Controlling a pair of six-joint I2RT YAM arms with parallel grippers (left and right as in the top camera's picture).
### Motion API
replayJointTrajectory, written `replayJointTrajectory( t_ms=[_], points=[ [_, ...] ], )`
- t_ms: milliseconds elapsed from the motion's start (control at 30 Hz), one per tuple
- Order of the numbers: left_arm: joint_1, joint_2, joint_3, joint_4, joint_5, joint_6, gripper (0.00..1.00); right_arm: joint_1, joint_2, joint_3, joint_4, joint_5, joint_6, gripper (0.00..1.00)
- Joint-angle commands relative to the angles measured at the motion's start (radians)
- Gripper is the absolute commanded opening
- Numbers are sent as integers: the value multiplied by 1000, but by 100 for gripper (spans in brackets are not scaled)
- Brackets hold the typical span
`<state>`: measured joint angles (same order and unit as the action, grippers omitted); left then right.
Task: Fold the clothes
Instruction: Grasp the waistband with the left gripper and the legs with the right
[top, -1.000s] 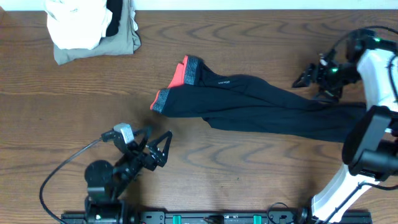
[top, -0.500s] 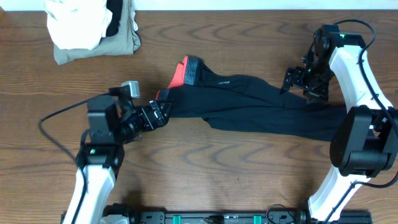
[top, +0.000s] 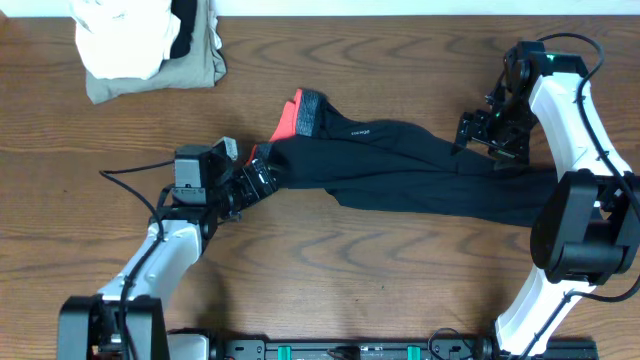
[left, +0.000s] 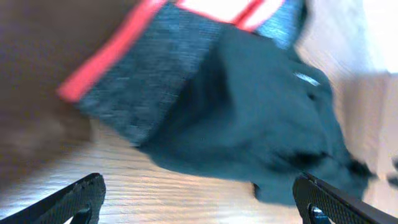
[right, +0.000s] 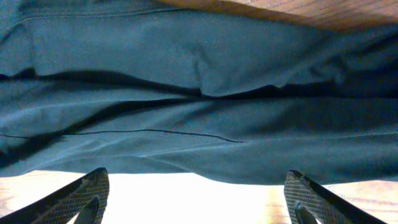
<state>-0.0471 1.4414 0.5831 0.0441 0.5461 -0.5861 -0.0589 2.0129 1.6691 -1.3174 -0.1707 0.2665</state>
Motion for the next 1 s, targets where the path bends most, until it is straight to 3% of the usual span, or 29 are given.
replayJointTrajectory(
  t_ms=[0, 367, 500, 900, 933, 967],
  points=[
    [0, 30, 8, 8, -127, -115, 98, 23, -25, 14, 0, 10, -8, 88],
    [0, 78, 9, 151, -204, -183, 99, 102, -25, 14, 2, 10, 11, 88],
    [0, 95, 9, 161, -204, -206, 77, 132, -25, 14, 2, 10, 23, 88],
    [-17, 201, 9, 231, -196, -213, 75, 257, -25, 14, 18, 5, 56, 89],
    [-17, 206, 9, 232, -196, -213, 72, 269, -25, 14, 22, 6, 63, 90],
    [-17, 208, 9, 232, -196, -213, 60, 282, -25, 14, 29, 4, 66, 90]
  ],
)
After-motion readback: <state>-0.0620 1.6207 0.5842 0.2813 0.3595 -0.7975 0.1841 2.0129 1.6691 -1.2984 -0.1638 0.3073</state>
